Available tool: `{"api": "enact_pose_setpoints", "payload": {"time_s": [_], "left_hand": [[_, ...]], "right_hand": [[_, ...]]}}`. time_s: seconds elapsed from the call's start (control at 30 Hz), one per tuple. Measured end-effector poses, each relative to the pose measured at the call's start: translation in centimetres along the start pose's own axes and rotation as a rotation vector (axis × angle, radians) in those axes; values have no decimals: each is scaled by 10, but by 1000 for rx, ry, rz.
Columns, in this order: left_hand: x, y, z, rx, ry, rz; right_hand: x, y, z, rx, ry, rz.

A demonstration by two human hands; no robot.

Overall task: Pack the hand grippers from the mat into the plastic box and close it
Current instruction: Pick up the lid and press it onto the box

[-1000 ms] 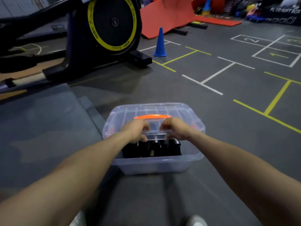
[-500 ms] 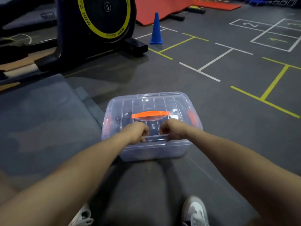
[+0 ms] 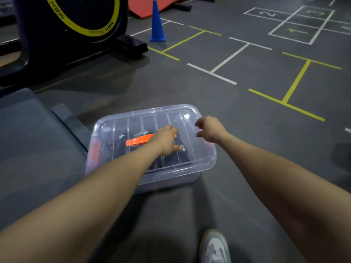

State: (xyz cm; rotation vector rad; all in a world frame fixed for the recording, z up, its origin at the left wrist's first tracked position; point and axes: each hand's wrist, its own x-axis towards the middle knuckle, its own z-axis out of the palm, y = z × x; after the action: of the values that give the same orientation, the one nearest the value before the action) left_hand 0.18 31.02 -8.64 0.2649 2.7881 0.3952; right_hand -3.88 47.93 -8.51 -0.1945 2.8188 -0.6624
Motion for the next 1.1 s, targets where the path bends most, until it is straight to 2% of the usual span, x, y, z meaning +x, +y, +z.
{"api": "enact_pose_setpoints", "payload": {"time_s": [0.17, 0.3, 0.43, 0.5, 0.63, 0.77, 1.1], "left_hand": [[33, 22, 14, 56, -93, 8], [45, 20, 26, 113, -198, -24], [43, 24, 22, 158, -207, -5], [41, 26, 19, 181, -205, 4], [39, 25, 20, 180, -214, 1], [39, 26, 21, 173, -211, -9], [38, 25, 22, 157, -198, -11]], "right_hand": [[20, 27, -2, 121, 71, 186], [27, 41, 6, 234, -61, 328], [28, 56, 16, 511, -187, 459], [27, 60, 18, 575, -228, 496], [29, 64, 21, 680, -212, 486], [29, 58, 17, 514, -75, 391], [28, 44, 18, 143, 14, 266]]}}
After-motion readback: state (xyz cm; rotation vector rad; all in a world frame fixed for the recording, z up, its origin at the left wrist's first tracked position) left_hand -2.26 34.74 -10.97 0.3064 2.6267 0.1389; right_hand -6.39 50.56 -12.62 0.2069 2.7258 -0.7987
